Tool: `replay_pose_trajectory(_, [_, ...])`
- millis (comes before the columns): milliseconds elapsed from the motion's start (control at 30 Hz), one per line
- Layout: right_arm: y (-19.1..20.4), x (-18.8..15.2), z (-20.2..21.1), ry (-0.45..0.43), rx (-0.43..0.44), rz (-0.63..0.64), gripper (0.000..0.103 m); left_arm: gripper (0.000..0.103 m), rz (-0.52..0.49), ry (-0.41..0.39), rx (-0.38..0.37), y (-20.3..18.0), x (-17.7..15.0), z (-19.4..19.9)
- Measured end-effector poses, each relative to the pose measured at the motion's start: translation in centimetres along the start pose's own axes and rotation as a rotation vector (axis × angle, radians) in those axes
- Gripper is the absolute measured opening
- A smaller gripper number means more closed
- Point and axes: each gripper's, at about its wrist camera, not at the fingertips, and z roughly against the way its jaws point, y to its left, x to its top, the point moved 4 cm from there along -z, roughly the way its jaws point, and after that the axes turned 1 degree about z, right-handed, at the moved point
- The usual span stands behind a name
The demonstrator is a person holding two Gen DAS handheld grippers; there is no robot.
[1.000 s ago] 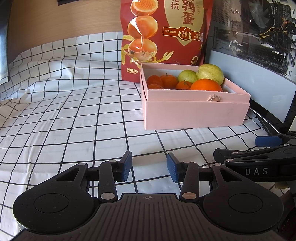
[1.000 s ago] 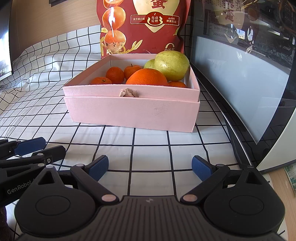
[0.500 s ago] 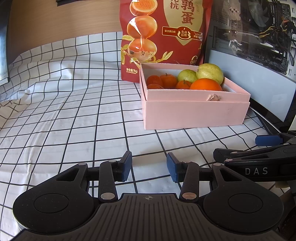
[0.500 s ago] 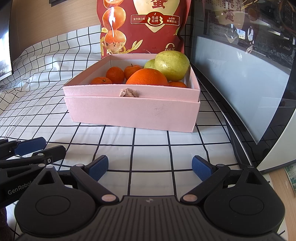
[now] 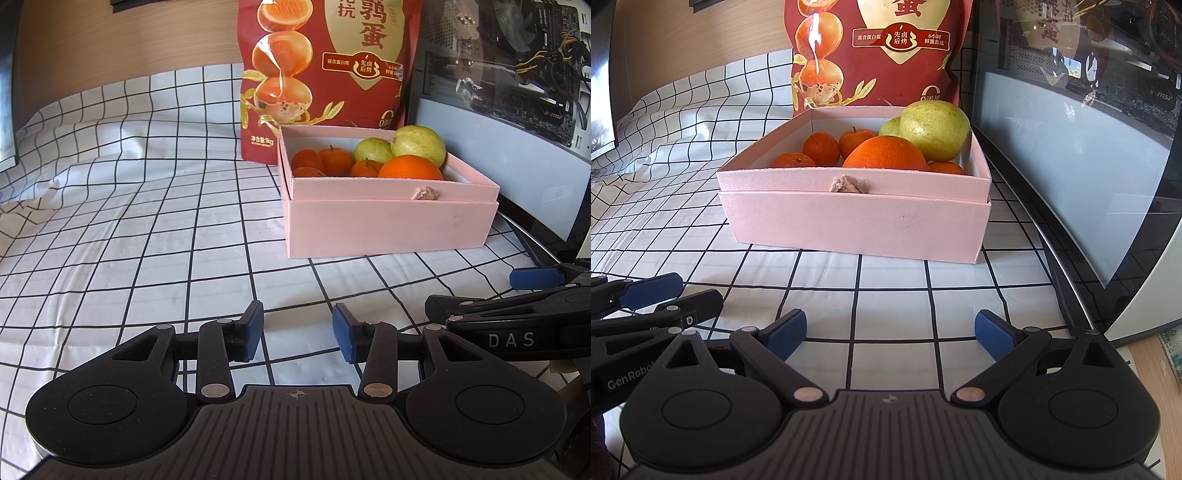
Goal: Organize fruits
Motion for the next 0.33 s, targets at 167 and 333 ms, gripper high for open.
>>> replay_pose_trajectory(167, [0.01,0.00,-0.01,0.000,0.000,0.000,0.098,0.046,-0.005,0.000,-0.006,-0.01,-0.04,-0.01])
replay_pose_trajectory(333, [0.02,0.00,0.00,0.000,0.000,0.000,0.099,0.046,-0.016,0.000,-0.009,0.06,0.00,-0.12])
